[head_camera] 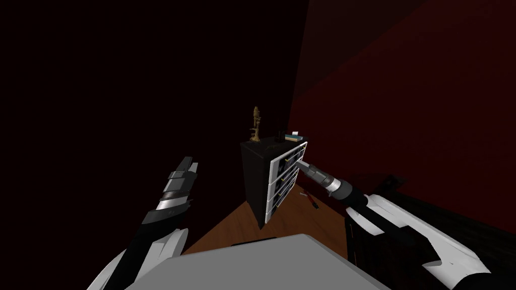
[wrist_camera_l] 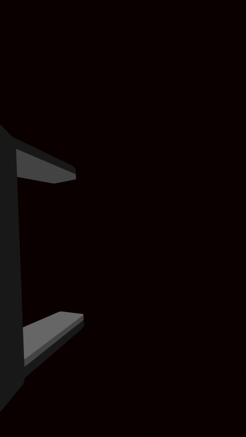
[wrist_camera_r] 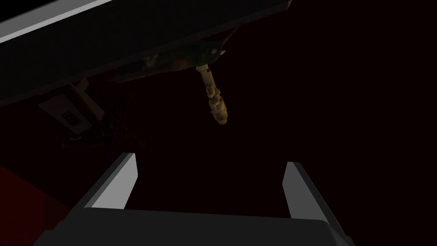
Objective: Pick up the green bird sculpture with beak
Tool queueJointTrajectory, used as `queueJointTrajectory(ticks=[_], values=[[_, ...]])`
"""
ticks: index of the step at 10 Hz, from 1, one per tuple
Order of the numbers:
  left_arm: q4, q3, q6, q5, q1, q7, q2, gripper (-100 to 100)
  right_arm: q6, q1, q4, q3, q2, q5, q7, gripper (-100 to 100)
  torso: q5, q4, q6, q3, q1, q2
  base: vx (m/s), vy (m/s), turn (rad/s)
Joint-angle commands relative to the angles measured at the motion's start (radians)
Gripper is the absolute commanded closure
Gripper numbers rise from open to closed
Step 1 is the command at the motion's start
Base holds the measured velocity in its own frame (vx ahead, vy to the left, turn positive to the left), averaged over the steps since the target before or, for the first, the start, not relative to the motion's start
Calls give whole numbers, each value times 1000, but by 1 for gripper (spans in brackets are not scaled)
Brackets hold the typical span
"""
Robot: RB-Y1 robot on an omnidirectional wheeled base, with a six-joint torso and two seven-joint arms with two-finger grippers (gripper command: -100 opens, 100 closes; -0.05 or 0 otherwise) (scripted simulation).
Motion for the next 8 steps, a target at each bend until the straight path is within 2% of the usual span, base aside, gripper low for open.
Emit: queueJointTrajectory(ticks=[1, 3, 4, 6, 7, 8], values=[[0, 0, 0, 0, 0, 0, 0, 0, -10, 2, 5, -17, -35, 6, -7, -100, 0, 0, 0, 0, 0, 0, 46, -78, 48], [0, 0, 0, 0, 0, 0, 0, 0, -41, 15, 21, -75, -102, 30, -24, -100, 1, 0, 0, 1, 3, 2, 33, -50, -22], [0, 0, 0, 0, 0, 0, 0, 0, -41, 15, 21, -75, -118, 30, -24, -100, 1, 0, 0, 1, 3, 1, 25, -47, 65], [0, 0, 0, 0, 0, 0, 0, 0, -74, 28, 40, -135, -185, 56, -41, -100, 1, 0, 0, 1, 4, 2, 33, -59, 51], [0, 0, 0, 0, 0, 0, 0, 0, -74, 28, 40, -135, -208, 56, -41, -100, 0, 0, 0, 1, 2, 1, 36, -61, 19], [0, 0, 0, 0, 0, 0, 0, 0, -91, 36, 51, -167, -244, 70, -49, -100, 0, 0, 0, 1, 3, 1, 18, -35, 40]])
